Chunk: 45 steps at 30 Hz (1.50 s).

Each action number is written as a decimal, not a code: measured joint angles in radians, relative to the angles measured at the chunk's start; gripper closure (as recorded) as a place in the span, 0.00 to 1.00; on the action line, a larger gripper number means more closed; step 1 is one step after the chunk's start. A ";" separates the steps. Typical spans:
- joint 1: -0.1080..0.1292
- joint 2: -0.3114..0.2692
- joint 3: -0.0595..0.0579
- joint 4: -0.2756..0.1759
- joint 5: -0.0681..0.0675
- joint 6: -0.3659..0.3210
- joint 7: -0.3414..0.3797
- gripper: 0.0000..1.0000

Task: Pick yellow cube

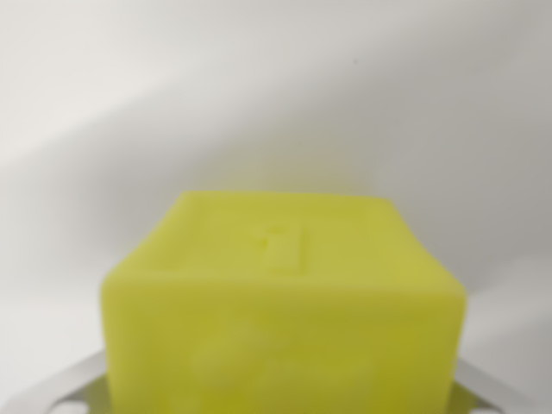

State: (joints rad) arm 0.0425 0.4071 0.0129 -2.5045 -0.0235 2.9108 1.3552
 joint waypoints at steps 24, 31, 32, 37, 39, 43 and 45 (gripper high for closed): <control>0.003 -0.178 0.000 -0.035 0.015 -0.142 -0.011 1.00; 0.004 -0.228 0.000 -0.040 0.017 -0.188 -0.013 1.00; 0.004 -0.235 0.000 -0.040 0.018 -0.195 -0.013 1.00; 0.004 -0.270 0.000 -0.042 0.019 -0.228 -0.014 1.00; 0.004 -0.284 0.000 -0.042 0.019 -0.242 -0.014 1.00; 0.004 -0.311 0.000 -0.042 0.020 -0.269 -0.015 1.00; 0.005 -0.324 0.000 -0.041 0.021 -0.283 -0.015 1.00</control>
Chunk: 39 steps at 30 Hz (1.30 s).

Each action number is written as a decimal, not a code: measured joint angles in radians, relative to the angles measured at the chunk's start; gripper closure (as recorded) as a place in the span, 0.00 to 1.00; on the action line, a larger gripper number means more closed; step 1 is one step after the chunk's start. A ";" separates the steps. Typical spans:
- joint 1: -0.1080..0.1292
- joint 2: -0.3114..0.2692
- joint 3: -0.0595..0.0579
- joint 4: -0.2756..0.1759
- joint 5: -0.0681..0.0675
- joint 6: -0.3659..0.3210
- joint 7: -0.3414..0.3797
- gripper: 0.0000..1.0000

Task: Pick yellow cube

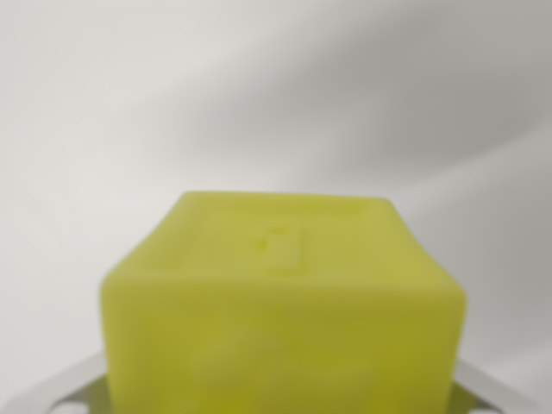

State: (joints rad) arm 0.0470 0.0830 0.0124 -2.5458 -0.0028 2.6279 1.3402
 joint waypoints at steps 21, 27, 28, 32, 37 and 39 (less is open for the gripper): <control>0.000 -0.128 0.000 0.018 0.003 -0.147 -0.002 1.00; 0.000 -0.161 0.000 0.028 0.004 -0.189 -0.003 1.00; 0.000 -0.166 0.000 0.030 0.004 -0.197 -0.003 1.00; 0.000 -0.186 0.000 0.038 0.004 -0.225 -0.003 1.00; 0.000 -0.211 0.000 0.049 0.004 -0.260 -0.003 1.00; 0.000 -0.220 0.000 0.054 0.004 -0.274 -0.003 1.00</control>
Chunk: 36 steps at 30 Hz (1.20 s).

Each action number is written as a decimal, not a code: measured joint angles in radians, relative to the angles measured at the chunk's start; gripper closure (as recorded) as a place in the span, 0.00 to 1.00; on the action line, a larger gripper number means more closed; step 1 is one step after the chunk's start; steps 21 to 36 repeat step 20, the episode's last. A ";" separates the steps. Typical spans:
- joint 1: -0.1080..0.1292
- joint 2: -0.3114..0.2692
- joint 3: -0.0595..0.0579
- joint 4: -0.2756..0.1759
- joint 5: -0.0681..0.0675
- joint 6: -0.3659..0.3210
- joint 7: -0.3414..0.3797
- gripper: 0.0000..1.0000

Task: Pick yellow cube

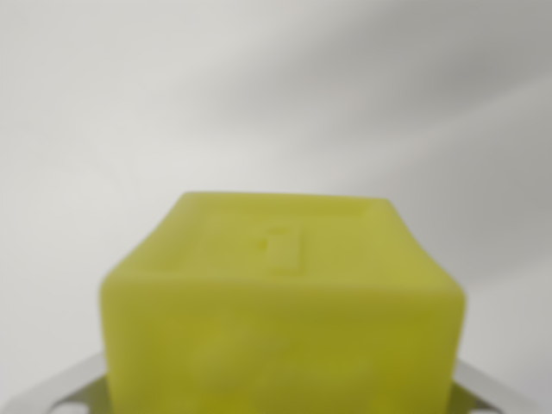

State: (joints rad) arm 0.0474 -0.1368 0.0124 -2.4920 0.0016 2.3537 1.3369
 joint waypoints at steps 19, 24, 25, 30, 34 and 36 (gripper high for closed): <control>0.000 -0.046 0.000 0.029 0.001 -0.075 0.000 1.00; 0.000 -0.046 0.000 0.029 0.001 -0.075 0.000 1.00; 0.000 -0.046 0.000 0.029 0.001 -0.075 0.000 1.00; 0.000 -0.046 0.000 0.029 0.001 -0.075 0.000 1.00; 0.000 -0.046 0.000 0.029 0.001 -0.075 0.000 1.00; 0.000 -0.046 0.000 0.029 0.001 -0.075 0.000 1.00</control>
